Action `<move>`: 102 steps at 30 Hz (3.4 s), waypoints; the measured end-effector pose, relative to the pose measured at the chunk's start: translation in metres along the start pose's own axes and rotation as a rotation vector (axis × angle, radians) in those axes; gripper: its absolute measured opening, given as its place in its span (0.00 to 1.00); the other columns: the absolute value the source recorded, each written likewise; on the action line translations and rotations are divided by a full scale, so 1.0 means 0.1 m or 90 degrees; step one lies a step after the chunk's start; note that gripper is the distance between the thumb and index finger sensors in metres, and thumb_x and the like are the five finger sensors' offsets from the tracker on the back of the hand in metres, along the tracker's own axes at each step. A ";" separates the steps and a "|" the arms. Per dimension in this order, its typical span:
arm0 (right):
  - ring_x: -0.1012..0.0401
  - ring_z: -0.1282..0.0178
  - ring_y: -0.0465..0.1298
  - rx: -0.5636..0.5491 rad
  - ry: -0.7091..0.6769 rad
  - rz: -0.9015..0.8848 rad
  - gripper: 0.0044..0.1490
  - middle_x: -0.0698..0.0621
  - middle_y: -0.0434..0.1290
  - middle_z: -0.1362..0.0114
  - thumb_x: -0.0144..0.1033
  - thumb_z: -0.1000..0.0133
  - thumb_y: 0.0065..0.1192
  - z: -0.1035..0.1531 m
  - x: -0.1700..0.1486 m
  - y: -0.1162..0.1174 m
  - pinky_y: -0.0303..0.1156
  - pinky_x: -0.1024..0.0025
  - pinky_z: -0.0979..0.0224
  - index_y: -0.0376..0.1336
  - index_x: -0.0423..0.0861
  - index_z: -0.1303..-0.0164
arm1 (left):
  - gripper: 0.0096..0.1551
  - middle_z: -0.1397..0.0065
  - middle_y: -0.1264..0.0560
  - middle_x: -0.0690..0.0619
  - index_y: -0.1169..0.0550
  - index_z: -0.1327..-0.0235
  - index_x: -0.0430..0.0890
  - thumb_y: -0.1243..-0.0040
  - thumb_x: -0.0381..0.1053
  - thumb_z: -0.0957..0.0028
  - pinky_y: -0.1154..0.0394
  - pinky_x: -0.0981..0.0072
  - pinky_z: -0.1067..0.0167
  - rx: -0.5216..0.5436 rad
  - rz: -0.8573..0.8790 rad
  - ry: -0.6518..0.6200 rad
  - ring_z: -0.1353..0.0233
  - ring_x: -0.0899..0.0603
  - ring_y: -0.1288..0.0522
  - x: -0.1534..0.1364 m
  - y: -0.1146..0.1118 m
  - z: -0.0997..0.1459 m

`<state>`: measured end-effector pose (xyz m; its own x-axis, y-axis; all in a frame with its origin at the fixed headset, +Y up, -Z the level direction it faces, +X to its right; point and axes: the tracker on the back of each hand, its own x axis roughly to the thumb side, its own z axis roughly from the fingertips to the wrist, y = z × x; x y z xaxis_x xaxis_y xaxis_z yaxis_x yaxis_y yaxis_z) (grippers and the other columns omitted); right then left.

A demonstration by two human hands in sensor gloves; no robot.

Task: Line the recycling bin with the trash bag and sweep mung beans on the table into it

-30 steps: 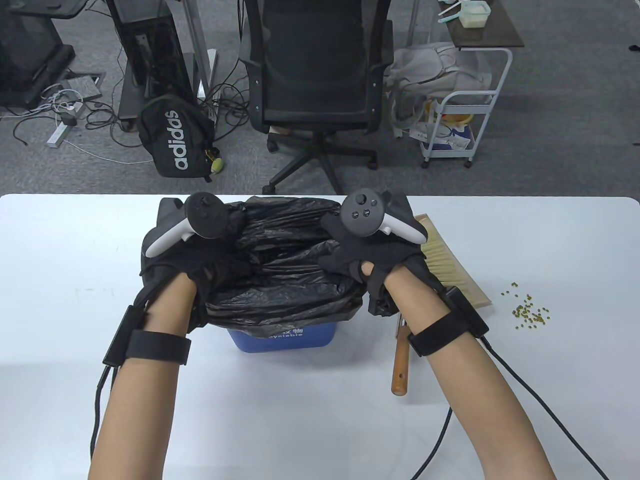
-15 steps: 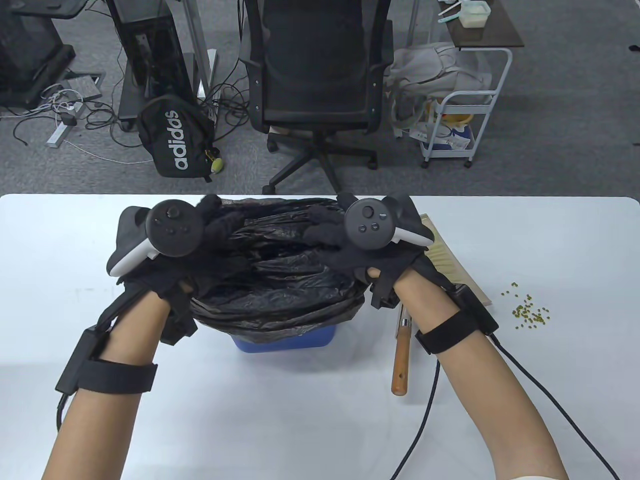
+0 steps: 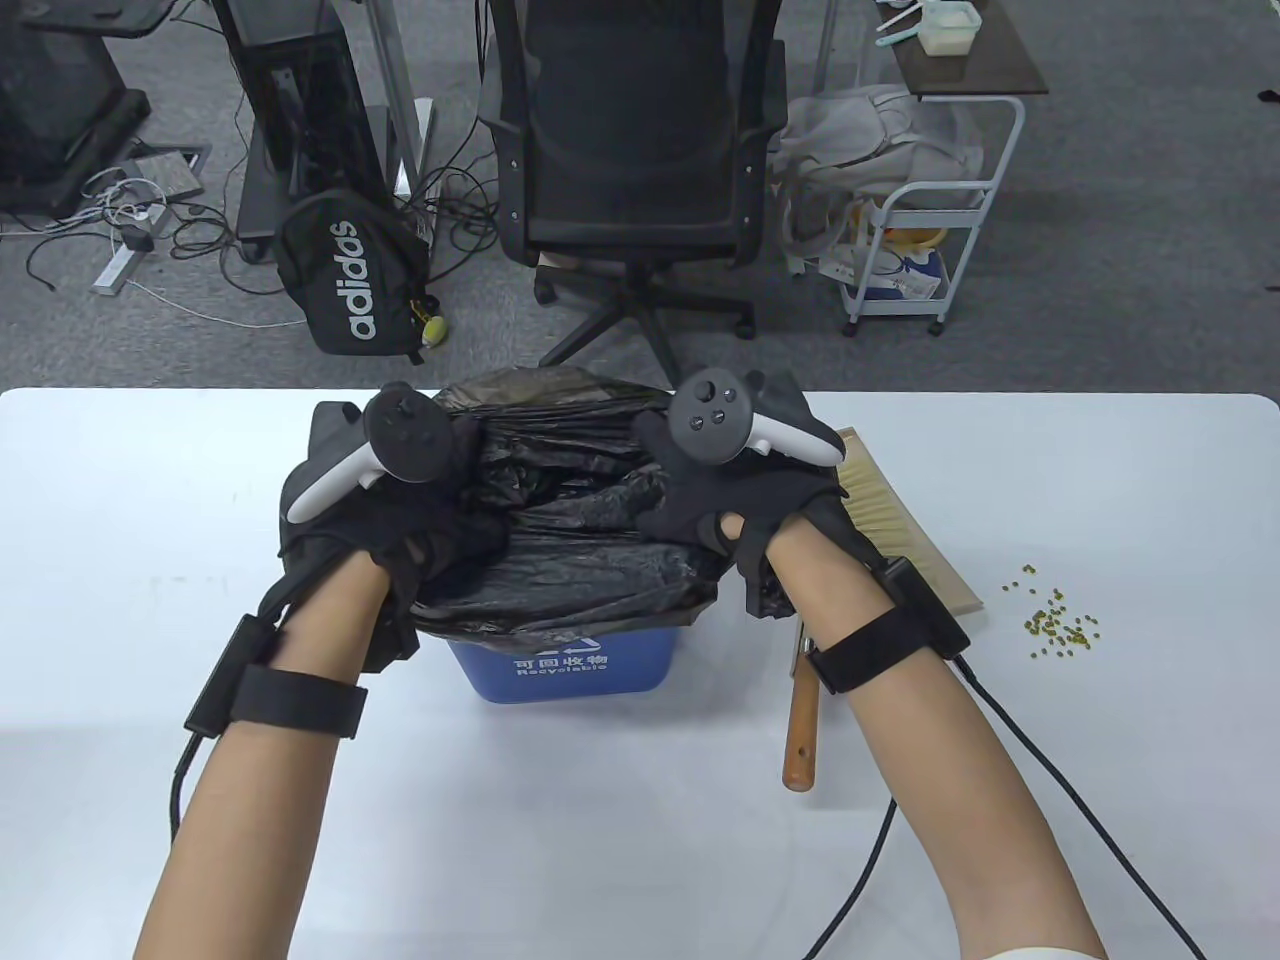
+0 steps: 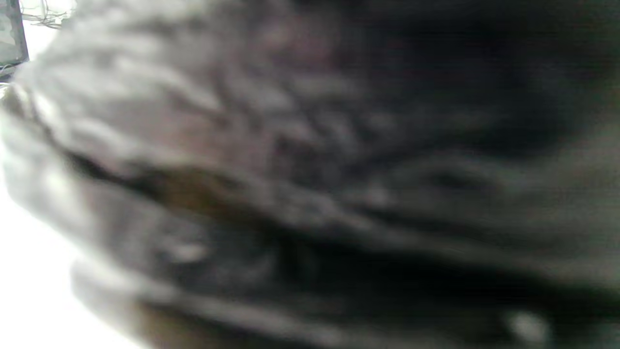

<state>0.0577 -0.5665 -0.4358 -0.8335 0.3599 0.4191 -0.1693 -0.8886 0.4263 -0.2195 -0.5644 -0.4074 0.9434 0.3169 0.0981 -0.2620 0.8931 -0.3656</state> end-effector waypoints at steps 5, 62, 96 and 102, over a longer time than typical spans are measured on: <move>0.16 0.22 0.35 0.012 0.005 -0.024 0.68 0.22 0.19 0.19 0.51 0.43 0.70 -0.02 -0.02 0.01 0.43 0.17 0.29 0.37 0.33 0.09 | 0.62 0.16 0.75 0.33 0.51 0.11 0.47 0.25 0.57 0.49 0.50 0.16 0.27 -0.016 0.011 -0.011 0.22 0.09 0.66 0.00 0.04 -0.13; 0.23 0.26 0.64 -0.348 -0.175 0.067 0.53 0.23 0.61 0.20 0.53 0.44 0.64 2.10 -0.62 0.95 0.63 0.25 0.34 0.58 0.29 0.19 | 0.48 0.14 0.37 0.30 0.29 0.18 0.40 0.32 0.63 0.49 0.40 0.18 0.29 0.320 -0.170 -0.424 0.20 0.15 0.41 1.75 -1.00 1.67; 0.19 0.25 0.58 -0.220 -0.199 0.219 0.53 0.21 0.53 0.18 0.55 0.45 0.63 2.01 -0.49 1.87 0.59 0.22 0.34 0.58 0.34 0.17 | 0.45 0.17 0.36 0.29 0.27 0.21 0.37 0.34 0.60 0.48 0.37 0.19 0.32 0.124 -0.136 -0.351 0.22 0.15 0.38 1.28 -2.31 0.88; 0.20 0.25 0.59 -0.204 -0.186 0.279 0.50 0.21 0.53 0.18 0.51 0.46 0.67 1.95 -0.44 2.01 0.60 0.22 0.34 0.60 0.36 0.18 | 0.44 0.17 0.36 0.28 0.27 0.21 0.37 0.34 0.59 0.47 0.38 0.19 0.32 0.091 -0.109 -0.321 0.23 0.15 0.38 1.16 -2.33 0.83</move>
<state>0.1631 -0.7051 -0.2122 -0.6900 -0.0358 0.7229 -0.0308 -0.9964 -0.0787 -0.0655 -0.7096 -0.2343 0.7698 0.2456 0.5892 -0.1719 0.9687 -0.1792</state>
